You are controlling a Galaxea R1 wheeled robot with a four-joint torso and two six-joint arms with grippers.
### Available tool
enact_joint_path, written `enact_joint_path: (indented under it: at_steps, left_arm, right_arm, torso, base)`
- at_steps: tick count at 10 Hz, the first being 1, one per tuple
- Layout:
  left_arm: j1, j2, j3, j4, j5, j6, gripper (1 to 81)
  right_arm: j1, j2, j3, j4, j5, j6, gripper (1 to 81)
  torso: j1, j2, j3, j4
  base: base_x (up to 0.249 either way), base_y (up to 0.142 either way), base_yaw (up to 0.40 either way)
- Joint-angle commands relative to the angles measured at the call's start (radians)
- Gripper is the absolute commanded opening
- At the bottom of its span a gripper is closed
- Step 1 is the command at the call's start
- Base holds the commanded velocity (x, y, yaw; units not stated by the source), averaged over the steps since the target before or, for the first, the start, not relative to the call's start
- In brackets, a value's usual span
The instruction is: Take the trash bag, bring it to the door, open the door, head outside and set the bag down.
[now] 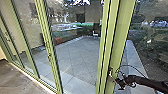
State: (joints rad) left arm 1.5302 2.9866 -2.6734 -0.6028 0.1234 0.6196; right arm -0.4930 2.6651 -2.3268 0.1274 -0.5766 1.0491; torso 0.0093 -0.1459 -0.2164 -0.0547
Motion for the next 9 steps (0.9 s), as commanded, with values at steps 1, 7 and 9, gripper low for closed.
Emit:
enact_joint_path:
  at_steps: [1,7,9]
  left_arm:
    - [-0.029,0.000,0.004,-0.009,0.096,0.002,1.0]
    - [-0.029,0.005,0.004,-0.009,0.096,0.002,1.0]
    - [-0.029,0.002,0.004,-0.009,0.096,0.002,1.0]
  right_arm:
    - [0.148,0.016,0.037,-0.005,-0.003,0.040,81.1]
    - [0.185,-0.080,0.097,-0.006,-0.009,0.038,81.1]
    - [0.202,-0.124,0.124,-0.017,-0.011,0.037,81.1]
  torso:
    - [0.000,0.000,0.000,0.000]
    - [0.000,0.000,0.000,0.000]
    - [0.001,0.002,-0.002,0.000]
  base:
    - [0.081,0.000,0.000]
    - [0.089,0.000,0.000]
    - [0.000,0.000,0.000]
